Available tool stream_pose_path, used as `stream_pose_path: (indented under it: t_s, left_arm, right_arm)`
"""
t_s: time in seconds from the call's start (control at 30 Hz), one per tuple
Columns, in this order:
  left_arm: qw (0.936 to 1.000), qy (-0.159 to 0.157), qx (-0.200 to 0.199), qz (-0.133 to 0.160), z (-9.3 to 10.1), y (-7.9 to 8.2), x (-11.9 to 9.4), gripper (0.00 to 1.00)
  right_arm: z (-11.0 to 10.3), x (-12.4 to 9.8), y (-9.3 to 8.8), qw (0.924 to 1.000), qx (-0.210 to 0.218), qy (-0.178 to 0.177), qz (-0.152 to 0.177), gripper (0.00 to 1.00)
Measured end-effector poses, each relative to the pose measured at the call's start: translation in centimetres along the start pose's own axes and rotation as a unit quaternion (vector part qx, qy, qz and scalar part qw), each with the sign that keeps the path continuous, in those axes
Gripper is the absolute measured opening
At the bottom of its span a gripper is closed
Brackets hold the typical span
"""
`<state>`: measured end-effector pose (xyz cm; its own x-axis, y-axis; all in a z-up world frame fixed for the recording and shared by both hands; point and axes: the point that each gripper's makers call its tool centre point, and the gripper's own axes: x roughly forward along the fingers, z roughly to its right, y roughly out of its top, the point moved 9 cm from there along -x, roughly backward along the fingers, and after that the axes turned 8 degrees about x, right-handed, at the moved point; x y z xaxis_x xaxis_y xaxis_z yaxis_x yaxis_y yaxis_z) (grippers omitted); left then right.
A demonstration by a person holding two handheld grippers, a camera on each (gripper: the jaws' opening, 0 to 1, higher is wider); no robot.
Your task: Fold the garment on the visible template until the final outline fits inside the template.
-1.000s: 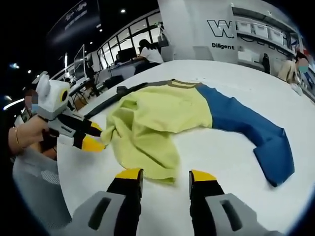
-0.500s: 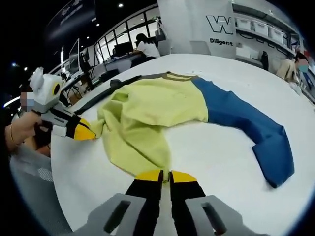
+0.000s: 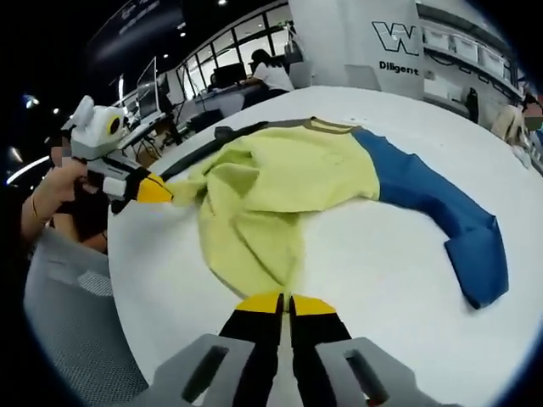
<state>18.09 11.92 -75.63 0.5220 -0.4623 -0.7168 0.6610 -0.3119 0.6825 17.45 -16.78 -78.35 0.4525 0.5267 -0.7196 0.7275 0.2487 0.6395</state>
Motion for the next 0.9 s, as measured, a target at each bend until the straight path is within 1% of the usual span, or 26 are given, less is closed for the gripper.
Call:
stream_pose_path:
  t_s: [0.1, 0.17, 0.27, 0.3, 0.37, 0.5, 0.57, 0.67, 0.7, 0.73, 0.8, 0.83, 0.9]
  left_arm:
    - [1.0000, 0.001, -0.002, -0.002, -0.5, -0.2, -1.3, 0.02]
    - [0.9999, -0.003, -0.001, -0.010, -0.9, -0.4, -2.1, 0.02]
    - [0.9998, -0.003, 0.002, -0.022, -1.6, -0.6, -3.0, 0.02]
    - [0.9997, -0.002, 0.003, -0.023, -1.7, -0.6, -3.1, 0.02]
    - [0.9997, 0.004, -0.002, -0.025, -2.6, -0.7, -3.9, 0.02]
    - [0.9996, 0.003, -0.011, -0.026, -3.7, -1.0, -5.1, 0.02]
    - [0.9993, 0.000, -0.011, -0.036, -3.9, -1.4, -5.5, 0.02]
    - [0.9980, 0.001, -0.006, -0.064, -4.4, -2.6, -5.9, 0.02]
    - [0.9979, 0.002, -0.005, -0.065, -4.5, -2.7, -5.9, 0.02]
    - [0.9976, 0.003, -0.006, -0.069, -4.6, -3.2, -6.0, 0.02]
    - [0.9969, 0.000, -0.010, -0.078, -4.8, -3.9, -6.2, 0.02]
    - [0.9967, -0.001, -0.012, -0.081, -4.9, -4.3, -6.3, 0.02]
    - [0.9961, -0.002, -0.016, -0.087, -5.0, -4.9, -6.5, 0.02]
  right_arm:
    - [-0.6, -1.0, -0.1, 1.0000, -0.005, 0.001, 0.000, 0.00]
    - [-0.9, -1.7, 0.0, 1.0000, -0.001, 0.002, 0.006, 0.00]
    - [-1.3, -2.6, 0.1, 0.9997, 0.003, -0.003, 0.025, 0.00]
    - [-1.4, -2.9, 0.1, 0.9996, 0.007, -0.003, 0.028, 0.00]
    - [-1.6, -3.6, 0.1, 0.9991, 0.016, -0.008, 0.038, 0.00]
    - [-1.6, -4.6, 0.1, 0.9978, 0.037, -0.015, 0.052, 0.00]
    - [-1.6, -5.0, 0.0, 0.9973, 0.046, -0.017, 0.054, 0.00]
    - [-1.9, -5.8, -0.1, 0.9955, 0.058, -0.015, 0.074, 0.00]
    - [-2.0, -5.9, -0.2, 0.9951, 0.063, -0.014, 0.075, 0.00]
    - [-2.0, -6.1, -0.3, 0.9940, 0.077, -0.012, 0.076, 0.00]
    - [-2.2, -6.5, -0.6, 0.9931, 0.091, -0.013, 0.072, 0.00]
    - [-2.2, -6.7, -0.9, 0.9923, 0.104, -0.020, 0.065, 0.00]
    - [-2.2, -6.8, -1.3, 0.9917, 0.113, -0.025, 0.055, 0.00]
